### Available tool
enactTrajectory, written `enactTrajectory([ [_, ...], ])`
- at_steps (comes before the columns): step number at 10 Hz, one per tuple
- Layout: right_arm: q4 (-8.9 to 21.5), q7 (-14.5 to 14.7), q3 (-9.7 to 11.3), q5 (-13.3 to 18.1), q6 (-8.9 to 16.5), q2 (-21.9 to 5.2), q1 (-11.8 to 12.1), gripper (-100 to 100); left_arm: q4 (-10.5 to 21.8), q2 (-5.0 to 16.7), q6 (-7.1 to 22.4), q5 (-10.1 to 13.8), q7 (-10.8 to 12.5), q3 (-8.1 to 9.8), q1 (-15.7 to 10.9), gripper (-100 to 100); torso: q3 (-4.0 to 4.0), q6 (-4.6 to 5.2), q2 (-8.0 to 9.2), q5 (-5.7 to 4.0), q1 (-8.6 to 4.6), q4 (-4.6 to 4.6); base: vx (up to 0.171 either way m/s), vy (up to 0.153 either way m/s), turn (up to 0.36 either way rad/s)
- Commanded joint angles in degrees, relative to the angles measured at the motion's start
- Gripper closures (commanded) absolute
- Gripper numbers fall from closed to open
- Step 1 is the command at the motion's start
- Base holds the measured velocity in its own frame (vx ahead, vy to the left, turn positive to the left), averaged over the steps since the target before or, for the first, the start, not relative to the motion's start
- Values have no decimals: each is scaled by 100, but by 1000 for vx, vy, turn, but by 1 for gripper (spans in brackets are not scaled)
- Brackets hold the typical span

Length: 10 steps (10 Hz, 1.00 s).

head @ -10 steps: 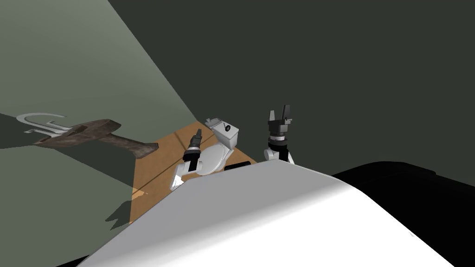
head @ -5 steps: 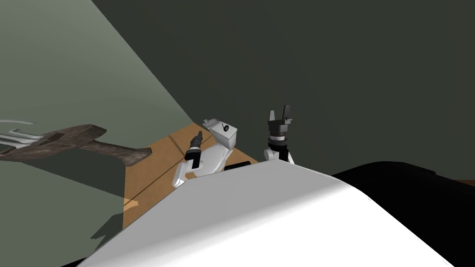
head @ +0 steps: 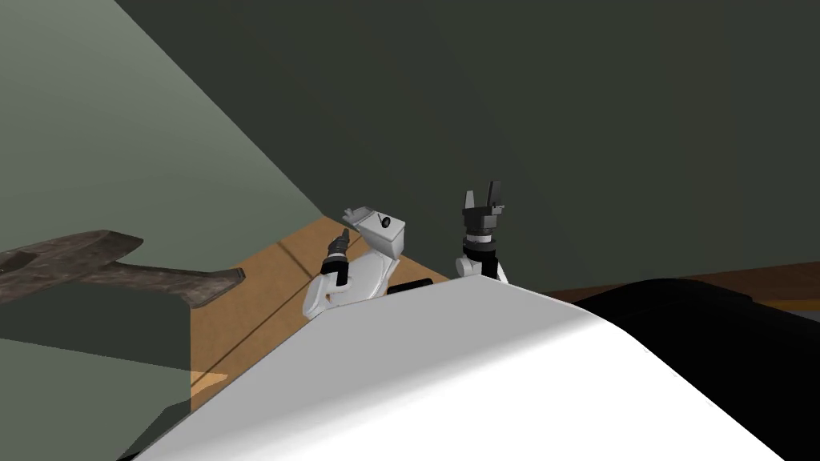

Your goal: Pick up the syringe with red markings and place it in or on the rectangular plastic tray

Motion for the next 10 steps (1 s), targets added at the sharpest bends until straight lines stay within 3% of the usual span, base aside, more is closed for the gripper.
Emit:
enactTrajectory([
  [1, 0, 0, 0, 0, 0, 0, 0, 0, 61, 5, 110, -248, 60, -2, -23, -100, 0, 0, 0, 0, 0, 0, -6, 30, -110],
  [10, 0, 0, -1, 0, 0, 0, 1, 0, 1073, -74, 741, -1730, 457, 130, -613, -100, -3, -6, -5, -2, -8, -1, -2, 16, -150],
])
